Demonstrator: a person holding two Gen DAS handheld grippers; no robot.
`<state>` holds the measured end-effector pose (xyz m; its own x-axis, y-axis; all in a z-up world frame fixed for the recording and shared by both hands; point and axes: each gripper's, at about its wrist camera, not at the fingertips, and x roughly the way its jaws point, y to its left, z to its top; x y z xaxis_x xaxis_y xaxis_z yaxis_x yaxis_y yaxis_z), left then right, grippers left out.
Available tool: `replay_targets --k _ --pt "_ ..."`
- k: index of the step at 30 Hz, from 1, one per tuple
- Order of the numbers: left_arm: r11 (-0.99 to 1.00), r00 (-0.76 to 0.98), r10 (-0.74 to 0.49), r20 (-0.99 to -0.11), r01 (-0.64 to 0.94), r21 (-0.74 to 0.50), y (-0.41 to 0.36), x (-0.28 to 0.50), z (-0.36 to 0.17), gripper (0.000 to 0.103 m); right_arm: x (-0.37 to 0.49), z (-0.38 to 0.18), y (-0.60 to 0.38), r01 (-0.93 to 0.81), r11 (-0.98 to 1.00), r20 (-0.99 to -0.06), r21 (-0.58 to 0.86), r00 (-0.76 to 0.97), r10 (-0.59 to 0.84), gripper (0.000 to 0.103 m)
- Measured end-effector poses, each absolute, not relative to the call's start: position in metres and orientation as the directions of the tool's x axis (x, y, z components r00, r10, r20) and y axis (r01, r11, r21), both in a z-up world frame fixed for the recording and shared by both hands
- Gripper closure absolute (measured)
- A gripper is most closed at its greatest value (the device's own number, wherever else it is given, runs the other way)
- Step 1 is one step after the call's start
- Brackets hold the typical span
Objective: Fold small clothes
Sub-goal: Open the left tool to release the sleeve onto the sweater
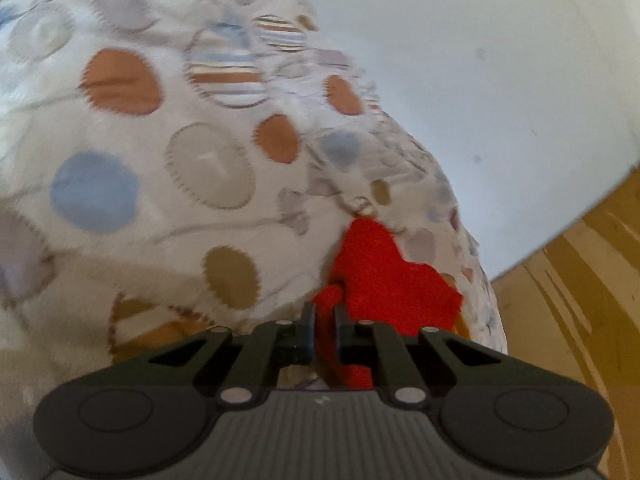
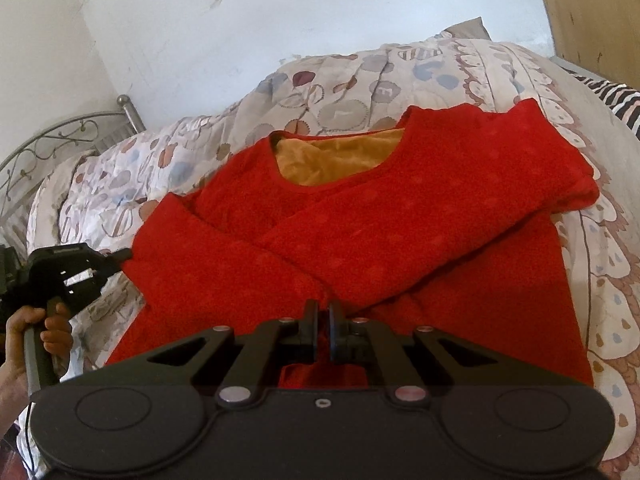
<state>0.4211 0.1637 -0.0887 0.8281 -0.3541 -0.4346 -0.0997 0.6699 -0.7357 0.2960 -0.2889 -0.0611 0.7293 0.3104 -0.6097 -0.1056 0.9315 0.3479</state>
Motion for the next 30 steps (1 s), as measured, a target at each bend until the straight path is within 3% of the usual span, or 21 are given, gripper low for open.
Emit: replay_targets --k 3,5,8,9,10,12,13,17,18,20,21,26,28,30 --pt "0.665 0.858 -0.308 -0.411 -0.115 -0.738 0.163 0.411 -0.087 0.093 0.296 -0.063 -0.289 -0.107 0.930 -0.614 0.351 0.724 0.315 0.099" --pt "0.734 0.858 -0.286 -0.426 -0.090 -0.673 0.152 0.406 -0.081 0.093 0.295 -0.063 -0.288 -0.110 0.931 -0.617 0.347 0.721 0.315 0.099" --pt "0.848 0.848 -0.246 -0.470 -0.046 -0.528 0.136 0.408 -0.071 0.081 0.294 -0.063 -0.289 -0.113 0.929 -0.614 0.351 0.722 0.320 0.096" --pt "0.866 0.853 -0.225 -0.471 -0.047 -0.498 0.134 0.408 -0.067 0.066 0.293 -0.063 -0.289 -0.110 0.928 -0.613 0.356 0.722 0.321 0.095" --pt "0.880 0.860 -0.206 -0.467 -0.045 -0.472 0.134 0.409 -0.063 0.043 0.293 -0.063 -0.290 -0.108 0.926 -0.612 0.361 0.722 0.323 0.092" --pt "0.895 0.874 -0.186 -0.449 -0.038 -0.445 0.135 0.413 -0.056 0.016 0.291 -0.063 -0.290 -0.112 0.926 -0.608 0.360 0.725 0.324 0.090" --pt "0.898 0.873 -0.189 -0.450 -0.031 -0.438 0.136 0.417 -0.053 0.011 0.290 -0.063 -0.291 -0.113 0.926 -0.607 0.359 0.726 0.324 0.090" --pt "0.910 0.822 -0.254 -0.509 0.025 -0.414 0.134 0.452 -0.053 0.014 0.291 -0.065 -0.293 -0.106 0.923 -0.607 0.369 0.725 0.326 0.090" --pt "0.905 0.805 -0.285 -0.520 0.049 -0.422 0.133 0.461 -0.054 0.024 0.291 -0.065 -0.293 -0.107 0.923 -0.606 0.369 0.725 0.327 0.090" --pt "0.893 0.777 -0.343 -0.528 0.094 -0.441 0.131 0.473 -0.057 0.055 0.291 -0.066 -0.293 -0.109 0.923 -0.605 0.369 0.725 0.328 0.090" --pt "0.890 0.766 -0.364 -0.529 0.119 -0.441 0.128 0.479 -0.056 0.081 0.291 -0.066 -0.293 -0.110 0.923 -0.606 0.369 0.725 0.328 0.090" --pt "0.961 0.842 -0.246 -0.480 0.147 -0.234 0.106 0.468 -0.047 0.091 0.290 -0.066 -0.293 -0.118 0.924 -0.606 0.364 0.724 0.331 0.090" --pt "0.977 0.830 -0.195 -0.522 0.116 -0.179 0.100 0.471 -0.052 0.092 0.291 -0.067 -0.293 -0.118 0.925 -0.608 0.361 0.722 0.329 0.090" --pt "0.976 0.814 -0.180 -0.552 0.080 -0.200 0.101 0.474 -0.057 0.089 0.291 -0.068 -0.292 -0.113 0.927 -0.612 0.357 0.722 0.323 0.090"
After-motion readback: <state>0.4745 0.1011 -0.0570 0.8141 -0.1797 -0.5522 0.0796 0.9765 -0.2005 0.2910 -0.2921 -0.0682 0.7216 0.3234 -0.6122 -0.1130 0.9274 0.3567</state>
